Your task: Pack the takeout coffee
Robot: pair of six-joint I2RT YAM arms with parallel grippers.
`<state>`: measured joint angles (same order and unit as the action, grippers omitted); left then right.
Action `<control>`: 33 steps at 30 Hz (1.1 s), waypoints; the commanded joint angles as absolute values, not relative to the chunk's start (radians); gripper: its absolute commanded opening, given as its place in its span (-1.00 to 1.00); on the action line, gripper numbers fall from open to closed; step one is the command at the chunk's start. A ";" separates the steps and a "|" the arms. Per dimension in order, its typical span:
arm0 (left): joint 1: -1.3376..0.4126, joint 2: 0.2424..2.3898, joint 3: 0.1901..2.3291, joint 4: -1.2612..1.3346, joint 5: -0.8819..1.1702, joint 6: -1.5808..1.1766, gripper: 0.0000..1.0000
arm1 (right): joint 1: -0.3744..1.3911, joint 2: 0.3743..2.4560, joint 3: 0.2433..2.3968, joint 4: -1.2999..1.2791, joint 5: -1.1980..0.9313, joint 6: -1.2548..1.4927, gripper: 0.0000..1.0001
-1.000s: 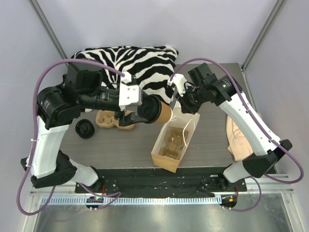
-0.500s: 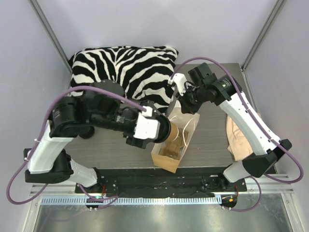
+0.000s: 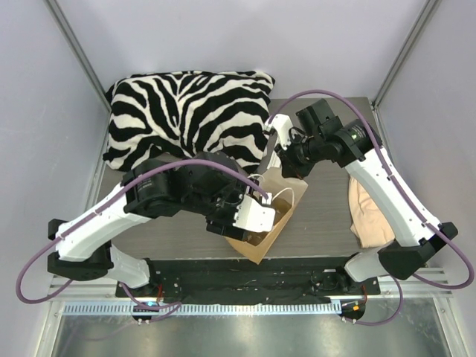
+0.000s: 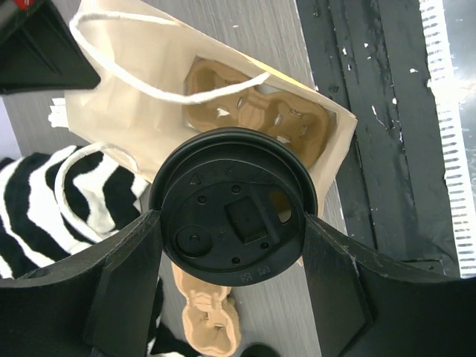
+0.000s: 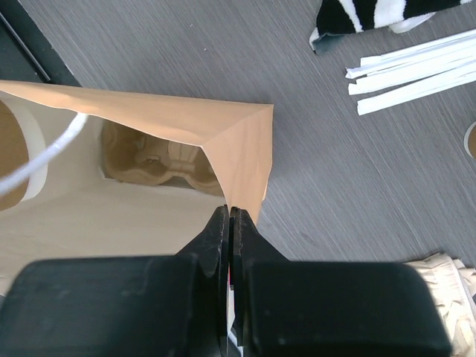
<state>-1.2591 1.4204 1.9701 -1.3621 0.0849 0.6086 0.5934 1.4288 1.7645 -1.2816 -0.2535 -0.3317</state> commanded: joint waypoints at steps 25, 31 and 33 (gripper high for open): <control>-1.261 1.312 1.602 -0.937 -0.097 0.552 -0.82 | 0.604 1.252 1.603 -1.147 -0.410 -0.307 -0.98; -1.249 1.310 1.525 -0.821 -0.046 0.496 -0.85 | 0.607 1.220 1.556 -1.105 -0.431 -0.278 -0.98; -1.230 1.299 1.497 -0.775 -0.020 0.470 -0.85 | 0.607 1.209 1.536 -1.104 -0.440 -0.276 -0.98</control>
